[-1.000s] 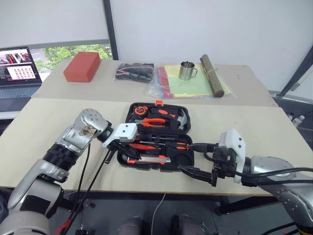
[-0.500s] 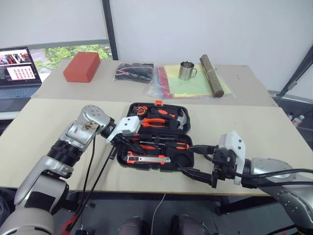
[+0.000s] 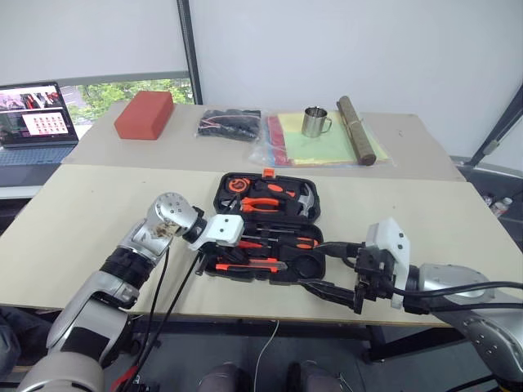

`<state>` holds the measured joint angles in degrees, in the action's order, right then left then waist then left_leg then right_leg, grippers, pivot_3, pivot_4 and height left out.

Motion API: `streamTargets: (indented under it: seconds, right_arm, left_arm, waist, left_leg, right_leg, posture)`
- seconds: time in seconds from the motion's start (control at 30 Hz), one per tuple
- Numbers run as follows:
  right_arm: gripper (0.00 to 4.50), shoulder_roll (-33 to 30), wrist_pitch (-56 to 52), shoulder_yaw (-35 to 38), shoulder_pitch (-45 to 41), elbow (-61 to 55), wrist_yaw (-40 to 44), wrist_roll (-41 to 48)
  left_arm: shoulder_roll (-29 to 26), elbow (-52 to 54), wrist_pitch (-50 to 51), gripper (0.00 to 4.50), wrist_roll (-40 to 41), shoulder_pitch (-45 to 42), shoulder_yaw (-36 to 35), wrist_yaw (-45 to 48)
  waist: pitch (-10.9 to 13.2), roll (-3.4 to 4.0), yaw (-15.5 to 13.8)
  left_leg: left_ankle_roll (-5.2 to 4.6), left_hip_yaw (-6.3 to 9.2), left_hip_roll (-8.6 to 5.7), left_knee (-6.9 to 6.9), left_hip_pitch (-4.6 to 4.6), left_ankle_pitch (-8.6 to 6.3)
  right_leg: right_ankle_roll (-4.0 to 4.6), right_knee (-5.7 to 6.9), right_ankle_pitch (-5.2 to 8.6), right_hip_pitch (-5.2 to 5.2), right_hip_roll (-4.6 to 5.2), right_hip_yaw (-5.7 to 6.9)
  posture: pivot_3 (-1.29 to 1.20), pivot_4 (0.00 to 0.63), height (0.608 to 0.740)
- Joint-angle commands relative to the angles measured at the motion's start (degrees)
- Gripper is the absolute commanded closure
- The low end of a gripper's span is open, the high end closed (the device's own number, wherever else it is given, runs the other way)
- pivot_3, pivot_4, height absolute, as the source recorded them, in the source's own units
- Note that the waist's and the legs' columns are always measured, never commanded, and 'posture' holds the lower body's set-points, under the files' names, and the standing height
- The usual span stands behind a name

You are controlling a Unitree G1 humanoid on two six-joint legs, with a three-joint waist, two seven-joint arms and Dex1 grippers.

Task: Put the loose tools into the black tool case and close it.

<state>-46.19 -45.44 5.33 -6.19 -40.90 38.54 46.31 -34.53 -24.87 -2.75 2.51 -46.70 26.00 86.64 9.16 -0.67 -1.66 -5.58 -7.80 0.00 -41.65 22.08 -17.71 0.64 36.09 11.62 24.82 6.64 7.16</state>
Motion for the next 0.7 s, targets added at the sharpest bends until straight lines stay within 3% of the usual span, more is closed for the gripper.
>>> streamTargets:
  seconds: [0.03,0.13,0.23,0.43,0.57,0.7]
  right_arm:
    - [0.0,-0.12,0.5,1.91,0.15,-1.33,-0.12,0.85]
    - [0.0,-1.08,0.36,3.87,1.51,-1.18,-0.06,0.67]
    - [0.0,-3.64,0.05,9.94,6.03,-0.37,1.05,0.09]
    - [0.0,-8.43,4.46,16.24,14.67,6.61,5.41,-7.54]
    - [0.0,-8.37,6.83,9.31,10.6,12.83,5.9,-13.06]
    - [0.0,-5.76,8.44,1.33,4.05,17.64,4.71,-18.38]
  left_arm:
    - [-1.27,-3.31,-0.93,4.47,-3.75,2.54,0.76,-1.06]
    - [-1.81,3.33,5.84,4.47,3.12,3.61,-3.26,2.23]
    - [-1.93,11.23,17.33,3.74,12.65,3.35,-9.97,2.48]
    - [-2.39,19.86,28.02,1.44,21.78,2.78,-18.82,-2.09]
    - [-3.3,21.82,29.86,0.07,23.27,3.4,-18.3,0.13]
    - [-3.45,24.34,28.78,0.03,22.85,4.35,-17.29,0.24]
  waist:
    - [-0.18,0.11,0.06]
    - [-0.28,0.22,0.27]
    - [-0.26,0.2,0.45]
    - [-0.23,0.15,0.34]
    - [-0.22,0.15,0.91]
    - [-0.21,0.15,1.25]
  left_leg:
    - [-0.02,0.0,0.0,0.0,-0.01,0.0]
    - [-0.14,-0.01,0.01,0.0,0.0,0.05]
    - [-0.42,-0.02,0.03,0.0,0.33,0.22]
    - [-0.5,0.02,-0.06,-0.01,0.52,0.19]
    - [-0.48,-0.06,-0.05,0.03,0.33,0.19]
    - [-0.39,-0.11,-0.02,0.04,0.23,0.23]
  right_leg:
    - [0.0,0.0,0.0,0.0,0.0,0.0]
    - [0.02,0.0,0.0,0.02,-0.01,0.0]
    - [0.19,0.03,-0.07,0.32,-0.06,0.01]
    - [0.19,-0.1,-0.07,0.3,-0.18,0.06]
    - [-0.26,-0.07,0.21,0.2,-0.25,-0.02]
    - [-0.21,-0.01,0.25,0.22,-0.22,-0.15]
  posture:
    - [0.0,0.15,0.736]
    - [0.0,0.15,0.736]
    - [0.0,0.15,0.736]
    - [0.0,0.15,0.736]
    - [0.0,0.15,0.736]
    - [0.0,0.15,0.736]
